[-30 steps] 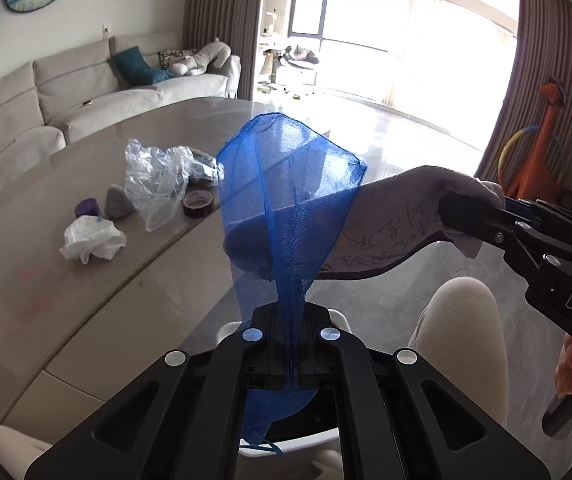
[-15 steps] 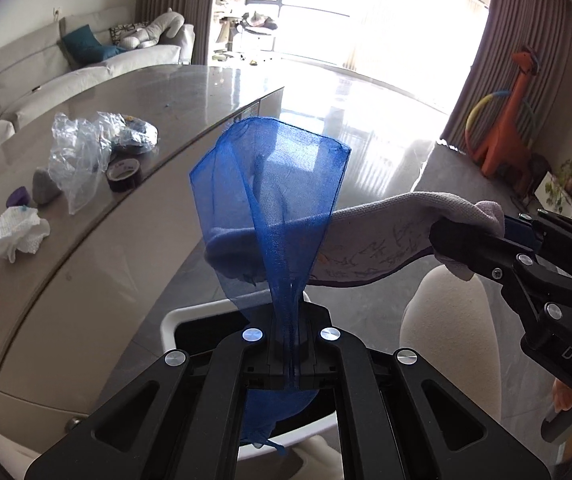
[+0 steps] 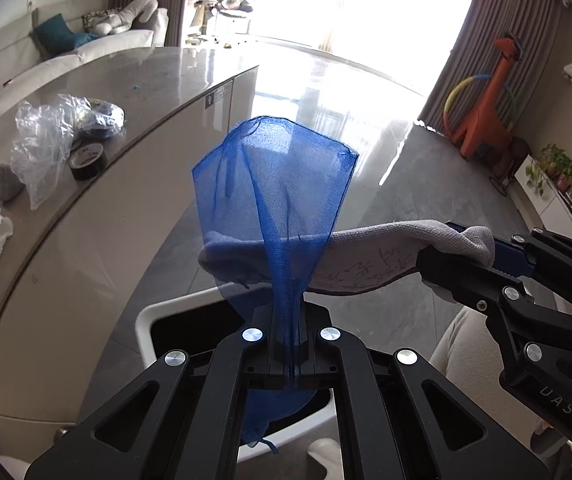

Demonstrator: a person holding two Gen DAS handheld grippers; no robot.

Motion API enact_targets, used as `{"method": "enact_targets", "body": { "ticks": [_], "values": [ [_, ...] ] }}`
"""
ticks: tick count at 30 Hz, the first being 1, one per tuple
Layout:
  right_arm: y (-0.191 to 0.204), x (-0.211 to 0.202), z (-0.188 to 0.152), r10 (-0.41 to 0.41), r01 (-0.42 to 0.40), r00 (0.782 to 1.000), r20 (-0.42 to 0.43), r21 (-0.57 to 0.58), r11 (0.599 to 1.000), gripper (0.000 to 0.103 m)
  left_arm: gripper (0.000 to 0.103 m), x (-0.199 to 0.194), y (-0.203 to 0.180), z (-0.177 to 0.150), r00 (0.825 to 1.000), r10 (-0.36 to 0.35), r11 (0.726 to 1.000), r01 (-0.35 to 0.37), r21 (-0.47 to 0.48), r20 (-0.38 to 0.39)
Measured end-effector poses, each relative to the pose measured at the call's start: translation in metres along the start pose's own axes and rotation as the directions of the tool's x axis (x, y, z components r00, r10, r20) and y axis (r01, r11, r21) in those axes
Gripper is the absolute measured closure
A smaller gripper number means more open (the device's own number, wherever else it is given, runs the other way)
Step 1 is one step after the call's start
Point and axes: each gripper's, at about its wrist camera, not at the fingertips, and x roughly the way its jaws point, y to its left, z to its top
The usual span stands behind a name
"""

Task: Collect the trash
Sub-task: 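Carry the mesh bag and grey cloth with both tools over the white bin, then open the left tool dropping the mesh bag while the right tool releases the cloth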

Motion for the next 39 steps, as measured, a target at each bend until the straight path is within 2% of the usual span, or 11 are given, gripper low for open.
{"method": "enact_targets", "body": {
  "ticks": [12, 18, 23, 29, 39],
  "values": [
    [-0.005, -0.001, -0.024, 0.012, -0.012, 1.000, -0.024, -0.028, 1.000, 0.078, 0.102, 0.010, -0.007, -0.038, 0.995, 0.087, 0.995, -0.090, -0.051, -0.048],
    [-0.007, -0.001, -0.032, -0.019, 0.018, 0.999, -0.038, -0.038, 0.999, 0.078, 0.102, 0.028, 0.005, -0.056, 0.988, 0.127, 0.989, -0.133, -0.065, -0.092],
    [-0.004, 0.001, -0.039, -0.018, 0.017, 0.999, -0.039, -0.027, 0.999, 0.078, 0.102, 0.042, 0.008, -0.071, 0.986, 0.128, 0.989, -0.135, -0.059, -0.110],
    [0.004, 0.040, -0.054, 0.021, -0.021, 0.997, -0.077, 0.003, 1.000, 0.078, 0.102, 0.063, 0.021, -0.084, 0.984, 0.112, 0.992, -0.120, -0.049, -0.141],
    [0.011, 0.063, -0.064, 0.016, -0.017, 0.992, -0.127, -0.001, 1.000, 0.078, 0.101, 0.098, 0.024, -0.096, 0.966, 0.127, 0.990, -0.137, -0.030, -0.227]
  ]
}}
